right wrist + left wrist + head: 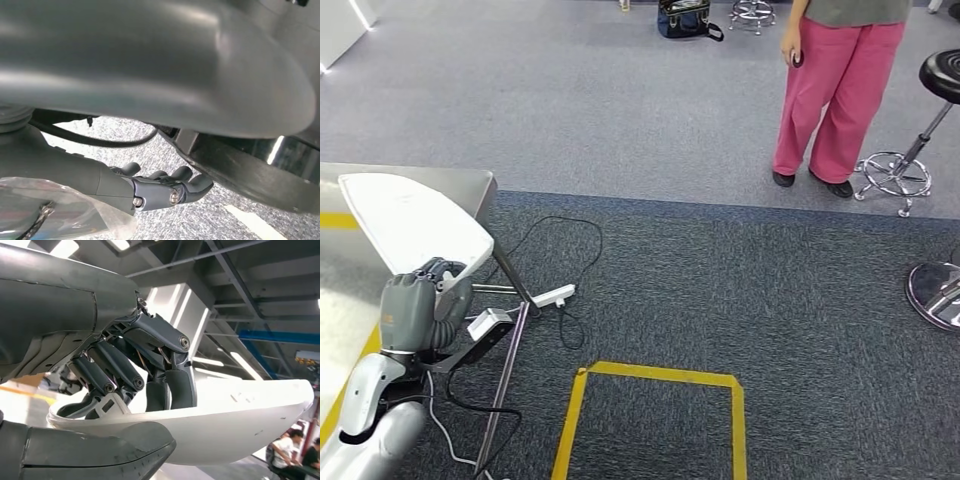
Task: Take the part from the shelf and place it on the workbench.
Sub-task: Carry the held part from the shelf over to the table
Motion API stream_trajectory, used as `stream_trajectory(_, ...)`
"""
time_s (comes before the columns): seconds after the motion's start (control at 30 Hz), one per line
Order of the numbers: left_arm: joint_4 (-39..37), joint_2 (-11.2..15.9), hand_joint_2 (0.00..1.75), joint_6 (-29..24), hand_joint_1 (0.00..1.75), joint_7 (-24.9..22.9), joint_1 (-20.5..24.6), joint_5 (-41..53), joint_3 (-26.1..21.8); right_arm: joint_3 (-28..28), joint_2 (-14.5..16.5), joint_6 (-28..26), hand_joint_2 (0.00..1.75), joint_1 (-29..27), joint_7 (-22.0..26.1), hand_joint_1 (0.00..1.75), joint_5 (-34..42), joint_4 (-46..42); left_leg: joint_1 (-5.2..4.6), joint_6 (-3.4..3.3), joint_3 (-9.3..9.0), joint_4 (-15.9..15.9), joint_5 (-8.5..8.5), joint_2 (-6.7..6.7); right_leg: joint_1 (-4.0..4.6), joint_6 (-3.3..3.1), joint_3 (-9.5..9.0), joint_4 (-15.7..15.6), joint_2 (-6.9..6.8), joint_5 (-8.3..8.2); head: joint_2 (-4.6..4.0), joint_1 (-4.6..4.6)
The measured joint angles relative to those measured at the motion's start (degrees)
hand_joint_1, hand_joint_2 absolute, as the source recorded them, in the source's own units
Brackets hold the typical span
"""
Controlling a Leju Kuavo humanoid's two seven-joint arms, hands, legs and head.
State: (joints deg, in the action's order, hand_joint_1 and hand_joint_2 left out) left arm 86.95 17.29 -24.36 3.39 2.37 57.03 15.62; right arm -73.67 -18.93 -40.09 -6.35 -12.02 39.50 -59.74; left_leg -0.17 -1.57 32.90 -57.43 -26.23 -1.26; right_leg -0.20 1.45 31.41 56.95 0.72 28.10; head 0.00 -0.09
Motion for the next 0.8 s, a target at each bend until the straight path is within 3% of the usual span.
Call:
stream_trajectory(0.07,0.0,0.1,1.75,0.1,1.75,0.8,0.0,-1.3,0.0,-0.2,0.0,0.0,0.0,0.1,0.4,0.0,0.6,0.0,0.02,-0.62,-0.06,0.0,0.1,0.02,0.11,-0.05,0.01,0.0,0.06,-0.01,0.0,-0.02)
stream_trajectory(0.23,0.0,0.1,1.75,0.2,1.75,1.8,0.0,-2.5,0.0,-0.6,0.0,0.0,0.0,0.4,0.7,0.0,1.3,0.0,0.25,-0.67,-0.11,0.3,0.25,0.02,0.5,-0.72,0.02,0.1,0.01,0.11,-0.01,-0.01)
stream_trajectory(0.3,0.0,0.1,1.75,0.2,1.75,1.8,0.0,-2.6,0.0,-0.7,0.0,0.0,0.0,0.4,0.8,0.0,1.4,0.0,0.36,-0.31,-0.11,0.3,0.26,0.02,0.63,-0.84,0.03,0.1,0.01,0.15,-0.01,0.01)
stream_trajectory(0.43,0.0,0.1,1.75,0.6,1.75,1.6,-0.1,-2.7,0.0,-0.7,0.0,0.0,0.0,0.4,0.7,0.0,1.0,0.0,0.58,1.51,-0.1,0.4,0.15,0.02,0.73,-1.04,0.11,0.3,0.01,0.24,0.0,0.03)
stream_trajectory(0.7,0.1,0.1,1.75,2.0,1.75,0.8,-0.4,-2.9,0.0,-0.7,0.0,0.0,0.0,0.3,0.1,0.0,0.1,0.0,0.43,1.65,-0.03,0.3,0.09,0.02,0.56,-1.03,0.08,0.3,0.0,0.24,0.0,0.04)
stream_trajectory(0.8,0.4,0.1,1.75,2.0,1.75,0.7,-0.5,-2.9,0.0,-0.7,0.0,0.0,0.0,0.3,-0.1,0.0,0.0,0.0,0.31,1.38,0.06,0.0,-0.06,0.03,0.4,-0.87,0.05,0.2,-0.01,0.17,0.0,0.03)
